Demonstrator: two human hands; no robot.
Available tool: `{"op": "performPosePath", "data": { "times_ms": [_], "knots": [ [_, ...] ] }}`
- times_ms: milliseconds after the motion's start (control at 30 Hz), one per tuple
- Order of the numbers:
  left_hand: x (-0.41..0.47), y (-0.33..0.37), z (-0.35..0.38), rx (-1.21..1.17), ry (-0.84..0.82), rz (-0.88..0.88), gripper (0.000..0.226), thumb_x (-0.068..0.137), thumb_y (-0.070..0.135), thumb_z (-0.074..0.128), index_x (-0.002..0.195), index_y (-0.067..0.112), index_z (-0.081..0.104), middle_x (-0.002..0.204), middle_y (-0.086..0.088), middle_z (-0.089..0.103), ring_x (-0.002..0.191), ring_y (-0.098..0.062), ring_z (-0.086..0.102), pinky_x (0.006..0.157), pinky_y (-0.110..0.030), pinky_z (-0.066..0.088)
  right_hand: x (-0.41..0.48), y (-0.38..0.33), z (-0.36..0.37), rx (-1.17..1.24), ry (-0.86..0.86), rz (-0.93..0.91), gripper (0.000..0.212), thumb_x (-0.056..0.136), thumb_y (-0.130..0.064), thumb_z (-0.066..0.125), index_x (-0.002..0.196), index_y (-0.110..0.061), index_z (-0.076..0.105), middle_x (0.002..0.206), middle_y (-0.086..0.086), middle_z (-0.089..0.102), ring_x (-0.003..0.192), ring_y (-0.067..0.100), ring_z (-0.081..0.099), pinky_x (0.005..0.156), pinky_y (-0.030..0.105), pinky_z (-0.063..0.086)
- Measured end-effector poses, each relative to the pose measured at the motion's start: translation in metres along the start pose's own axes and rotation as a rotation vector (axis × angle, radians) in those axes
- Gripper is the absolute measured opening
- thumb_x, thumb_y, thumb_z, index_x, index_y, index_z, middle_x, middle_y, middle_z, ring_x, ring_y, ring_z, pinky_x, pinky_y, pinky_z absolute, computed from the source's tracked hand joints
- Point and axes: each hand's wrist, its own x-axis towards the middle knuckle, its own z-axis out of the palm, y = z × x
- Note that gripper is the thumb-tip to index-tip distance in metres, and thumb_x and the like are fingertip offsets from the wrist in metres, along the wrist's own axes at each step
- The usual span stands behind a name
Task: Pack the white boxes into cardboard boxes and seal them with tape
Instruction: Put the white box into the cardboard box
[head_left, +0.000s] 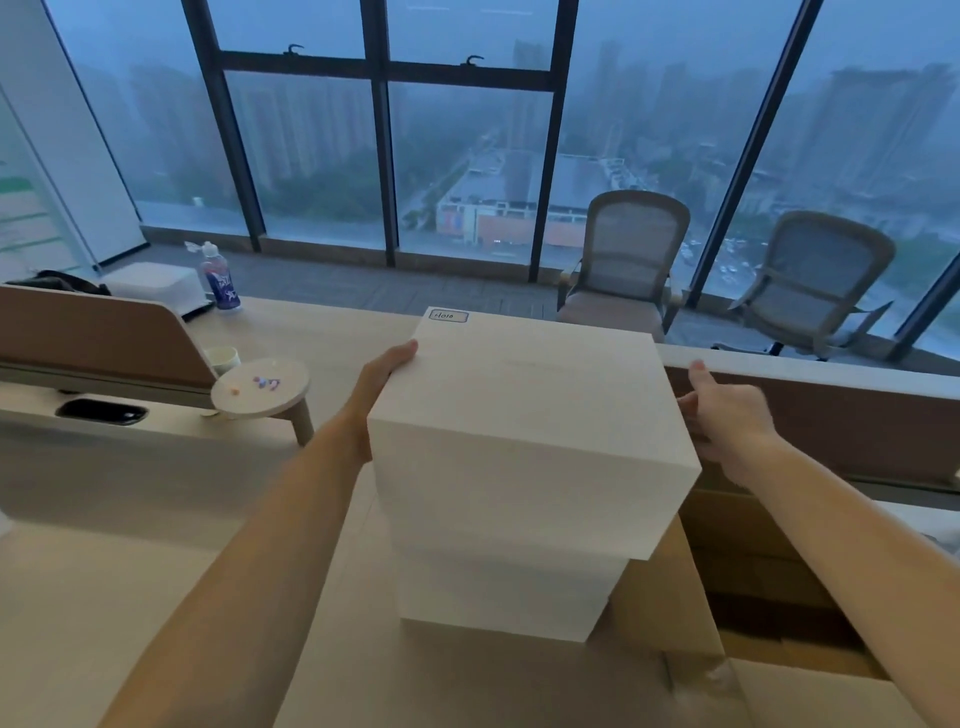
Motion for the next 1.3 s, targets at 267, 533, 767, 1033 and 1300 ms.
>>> {"op": "performPosePath", "data": {
  "times_ms": [267,533,767,1033,1300],
  "knots": [
    [-0.008,-0.019,0.007,-0.072,-0.051,0.045,0.047,0.097,0.046,0.043,0.116,0.010,0.067,0.101,-0.017,0.075,0.081,-0.031,0.073,0.081,-0.039,0.052,-0.012,0.008,0.006,0.389,-0.453,0.264,0.057,0.093,-0.064,0.040,0.126,-0.022,0.059,0.103,0.016,0.072,0.091,0.034,0.069,0.076,0.042,0.053],
    [-0.011,-0.042,0.069,-0.032,-0.096,0.072,0.053,0.092,0.044,0.050,0.128,0.007,0.064,0.114,-0.019,0.069,0.094,-0.035,0.068,0.081,-0.041,0.053,0.000,0.024,-0.065,0.380,-0.458,0.156,0.058,0.092,-0.065,0.040,0.126,-0.023,0.061,0.098,0.012,0.073,0.086,0.032,0.070,0.069,0.038,0.052],
    [0.009,-0.080,0.205,0.049,-0.147,0.083,0.039,0.096,0.035,0.045,0.121,0.011,0.063,0.095,-0.013,0.071,0.081,-0.028,0.069,0.072,-0.038,0.057,0.041,0.060,-0.193,0.443,-0.419,0.113,0.064,0.087,-0.069,0.043,0.127,-0.023,0.061,0.109,0.011,0.070,0.098,0.034,0.066,0.079,0.040,0.052],
    [0.036,-0.163,0.318,0.191,-0.025,-0.105,0.031,0.093,0.033,0.056,0.121,0.021,0.063,0.087,-0.005,0.078,0.076,-0.026,0.075,0.070,-0.036,0.058,0.092,0.130,-0.296,0.484,-0.404,0.185,0.046,0.096,-0.052,0.045,0.127,-0.022,0.060,0.116,0.012,0.071,0.099,0.033,0.070,0.087,0.045,0.049],
    [0.074,-0.243,0.327,0.293,0.034,-0.255,0.067,0.070,0.047,0.085,0.125,0.013,0.066,0.111,-0.007,0.076,0.101,-0.030,0.073,0.098,-0.049,0.053,0.127,0.201,-0.318,0.360,-0.341,0.340,0.039,0.100,-0.038,0.048,0.121,-0.007,0.062,0.107,0.012,0.074,0.093,0.029,0.072,0.078,0.041,0.053]
  ]
}}
